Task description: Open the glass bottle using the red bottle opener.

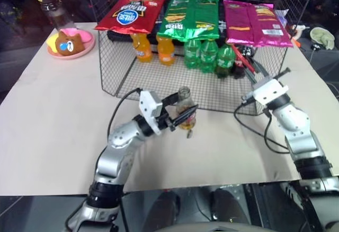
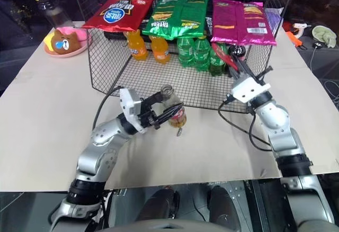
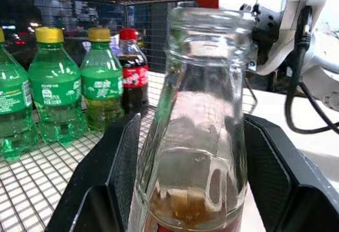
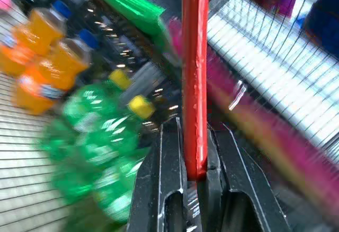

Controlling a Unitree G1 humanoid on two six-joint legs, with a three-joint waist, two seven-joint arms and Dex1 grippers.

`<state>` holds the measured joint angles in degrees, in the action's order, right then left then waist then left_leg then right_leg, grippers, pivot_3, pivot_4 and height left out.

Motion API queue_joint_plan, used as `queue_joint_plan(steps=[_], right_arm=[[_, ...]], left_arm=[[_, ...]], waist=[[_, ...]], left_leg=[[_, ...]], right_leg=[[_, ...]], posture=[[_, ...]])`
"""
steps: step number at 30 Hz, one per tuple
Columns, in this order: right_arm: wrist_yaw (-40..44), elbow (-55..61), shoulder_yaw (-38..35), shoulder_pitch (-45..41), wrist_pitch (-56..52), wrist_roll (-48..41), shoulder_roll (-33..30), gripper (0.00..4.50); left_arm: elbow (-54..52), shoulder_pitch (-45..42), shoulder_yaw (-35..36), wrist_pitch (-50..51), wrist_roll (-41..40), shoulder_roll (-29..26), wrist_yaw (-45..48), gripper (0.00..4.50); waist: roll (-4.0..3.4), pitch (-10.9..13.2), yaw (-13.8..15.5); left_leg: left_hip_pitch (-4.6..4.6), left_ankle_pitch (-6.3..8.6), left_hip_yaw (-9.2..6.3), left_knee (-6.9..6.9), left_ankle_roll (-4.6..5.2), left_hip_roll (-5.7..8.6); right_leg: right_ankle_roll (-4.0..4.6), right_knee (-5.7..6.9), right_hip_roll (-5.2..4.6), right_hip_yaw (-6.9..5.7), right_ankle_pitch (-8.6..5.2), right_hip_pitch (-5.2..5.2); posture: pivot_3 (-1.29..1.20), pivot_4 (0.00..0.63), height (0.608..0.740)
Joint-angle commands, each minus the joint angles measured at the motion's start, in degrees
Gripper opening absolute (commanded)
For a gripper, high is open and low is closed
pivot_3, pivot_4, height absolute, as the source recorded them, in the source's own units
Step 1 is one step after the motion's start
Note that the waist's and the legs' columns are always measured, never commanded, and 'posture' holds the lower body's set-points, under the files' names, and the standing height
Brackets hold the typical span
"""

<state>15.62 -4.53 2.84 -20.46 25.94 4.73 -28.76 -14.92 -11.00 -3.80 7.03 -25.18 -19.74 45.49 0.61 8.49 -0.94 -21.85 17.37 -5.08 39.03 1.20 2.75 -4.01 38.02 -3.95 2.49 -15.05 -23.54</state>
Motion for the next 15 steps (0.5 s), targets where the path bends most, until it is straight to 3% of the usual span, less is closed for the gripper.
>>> queue_joint_plan(steps=[1, 6, 15], right_arm=[[6.8, 9.5, -0.3, 4.6, -8.4, -9.6, -0.2, 0.0], [10.0, 16.3, -0.5, 8.9, -19.0, -15.4, 0.8, 0.0], [9.6, 16.3, -1.4, 6.8, -20.8, -13.4, 2.9, 0.0]], left_arm=[[-2.1, 3.4, 0.9, -0.3, -0.4, -2.3, 1.5, 2.89], [-1.6, 3.7, 0.9, -0.8, 0.0, -2.3, 0.9, 2.89], [1.9, -1.7, -0.6, -1.2, 1.6, -0.1, -0.1, 2.89]], waist=[[0.0, 0.0, 0.0], [-0.03, 0.0, 0.2], [-0.03, 0.0, 0.2]], left_leg=[[0.01, 0.0, 0.0, -0.01, 0.0, 0.0], [0.1, 0.0, -0.02, 0.0, 0.01, 0.0], [0.08, 0.0, -0.03, 0.03, 0.01, 0.03]], right_leg=[[0.0, 0.0, 0.0, 0.01, 0.0, 0.0], [0.0, 0.01, -0.01, 0.0, 0.0, 0.1], [0.0, 0.02, 0.0, -0.04, 0.0, 0.09]], posture=[[0.0, 0.15, 0.74], [0.0, 0.15, 0.74], [0.0, 0.15, 0.74]])
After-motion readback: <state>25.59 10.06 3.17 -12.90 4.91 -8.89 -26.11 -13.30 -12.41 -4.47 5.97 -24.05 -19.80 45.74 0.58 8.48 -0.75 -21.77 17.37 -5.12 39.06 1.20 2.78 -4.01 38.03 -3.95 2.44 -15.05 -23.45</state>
